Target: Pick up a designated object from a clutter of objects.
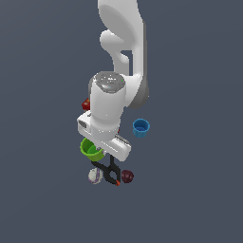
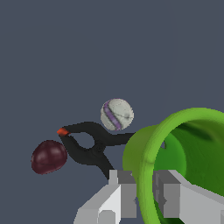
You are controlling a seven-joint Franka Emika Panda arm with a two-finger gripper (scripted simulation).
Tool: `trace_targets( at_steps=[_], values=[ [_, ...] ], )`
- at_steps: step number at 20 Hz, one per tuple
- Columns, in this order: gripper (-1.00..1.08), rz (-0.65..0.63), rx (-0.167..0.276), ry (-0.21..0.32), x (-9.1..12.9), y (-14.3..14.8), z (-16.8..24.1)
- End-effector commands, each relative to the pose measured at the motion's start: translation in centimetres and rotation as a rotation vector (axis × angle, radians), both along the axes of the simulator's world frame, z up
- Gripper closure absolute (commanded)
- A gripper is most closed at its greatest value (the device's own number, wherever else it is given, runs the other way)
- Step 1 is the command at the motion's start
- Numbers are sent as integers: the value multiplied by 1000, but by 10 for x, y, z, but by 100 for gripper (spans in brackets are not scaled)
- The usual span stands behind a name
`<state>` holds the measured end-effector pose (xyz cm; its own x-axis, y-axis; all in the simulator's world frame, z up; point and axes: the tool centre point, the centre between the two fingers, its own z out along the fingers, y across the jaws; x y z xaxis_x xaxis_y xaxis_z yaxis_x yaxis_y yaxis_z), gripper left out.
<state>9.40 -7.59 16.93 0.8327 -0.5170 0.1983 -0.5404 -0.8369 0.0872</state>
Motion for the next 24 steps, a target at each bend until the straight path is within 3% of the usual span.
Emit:
trace_targets(
  at_steps=[1, 24],
  values=[
    [108, 0, -1, -3, -2, 24, 23],
    [108, -1, -2, -3, -19, 239, 217]
  ],
)
